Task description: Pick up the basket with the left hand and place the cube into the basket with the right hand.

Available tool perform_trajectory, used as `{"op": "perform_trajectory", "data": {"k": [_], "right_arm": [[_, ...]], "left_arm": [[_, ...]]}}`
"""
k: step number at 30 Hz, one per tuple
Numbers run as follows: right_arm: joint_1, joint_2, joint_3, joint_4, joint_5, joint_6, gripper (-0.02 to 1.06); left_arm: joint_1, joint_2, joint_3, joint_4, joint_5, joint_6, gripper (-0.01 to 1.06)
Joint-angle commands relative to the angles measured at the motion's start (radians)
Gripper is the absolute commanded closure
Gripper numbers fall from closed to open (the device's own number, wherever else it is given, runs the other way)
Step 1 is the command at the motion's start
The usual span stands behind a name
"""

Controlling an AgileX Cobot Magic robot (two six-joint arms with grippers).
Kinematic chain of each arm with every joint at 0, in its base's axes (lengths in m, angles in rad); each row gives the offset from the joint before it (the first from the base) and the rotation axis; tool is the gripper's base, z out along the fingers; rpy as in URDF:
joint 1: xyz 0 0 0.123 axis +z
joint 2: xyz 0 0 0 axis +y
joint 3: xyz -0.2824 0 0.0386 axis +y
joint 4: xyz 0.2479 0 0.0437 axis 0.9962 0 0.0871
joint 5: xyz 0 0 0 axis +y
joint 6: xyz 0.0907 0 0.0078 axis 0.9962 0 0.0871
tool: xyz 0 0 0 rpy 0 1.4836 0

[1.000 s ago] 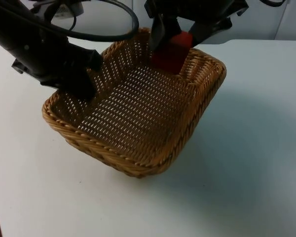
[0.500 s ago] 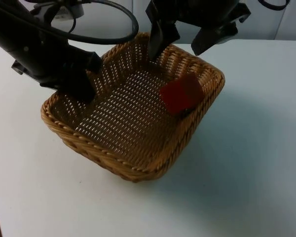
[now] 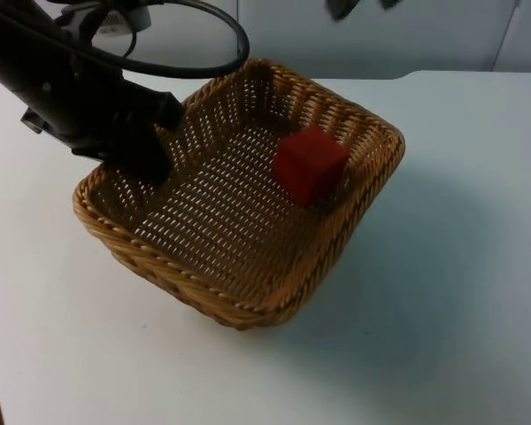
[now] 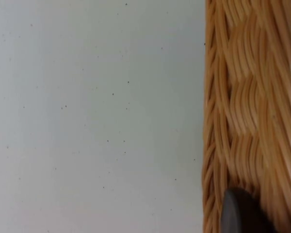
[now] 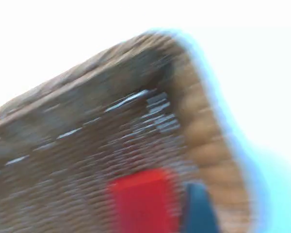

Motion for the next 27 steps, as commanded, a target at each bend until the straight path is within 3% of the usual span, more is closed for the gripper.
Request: {"op": "perform_trajectory", "data": {"k": [1, 3, 4, 5, 9, 12, 19, 27], "right_arm": [[0.001, -0.042, -0.039, -0.123, 0.049, 0.033, 0.71], [0.001, -0.095, -0.065, -0.268, 0.103, 0.079, 1.00], [0.001, -0.116, -0.065, -0.322, 0.121, 0.097, 1.05], [0.001, -0.116, -0.065, -0.322, 0.121, 0.097, 1.05], [-0.008, -0.193, -0.065, -0.460, 0.225, 0.160, 1.05], [-0.025, -0.231, -0.065, -0.470, 0.266, 0.165, 1.05], [-0.059, -0.290, -0.062, -0.451, 0.266, 0.187, 1.05], [-0.059, -0.360, -0.062, -0.292, 0.266, 0.187, 1.05]], "left_arm": [[0.000, -0.015, -0.002, -0.036, 0.010, -0.003, 1.05], [0.000, -0.015, -0.002, -0.038, 0.010, -0.003, 1.05], [0.000, -0.015, -0.002, -0.038, 0.010, -0.003, 1.05], [0.000, -0.015, -0.002, -0.038, 0.010, -0.003, 1.05], [0.000, -0.015, -0.002, -0.038, 0.017, -0.003, 1.05], [0.000, -0.015, -0.002, -0.038, 0.022, -0.003, 1.05], [0.000, -0.015, -0.002, -0.038, 0.022, -0.003, 1.05], [0.000, -0.001, -0.002, -0.100, 0.015, -0.005, 1.05]]}}
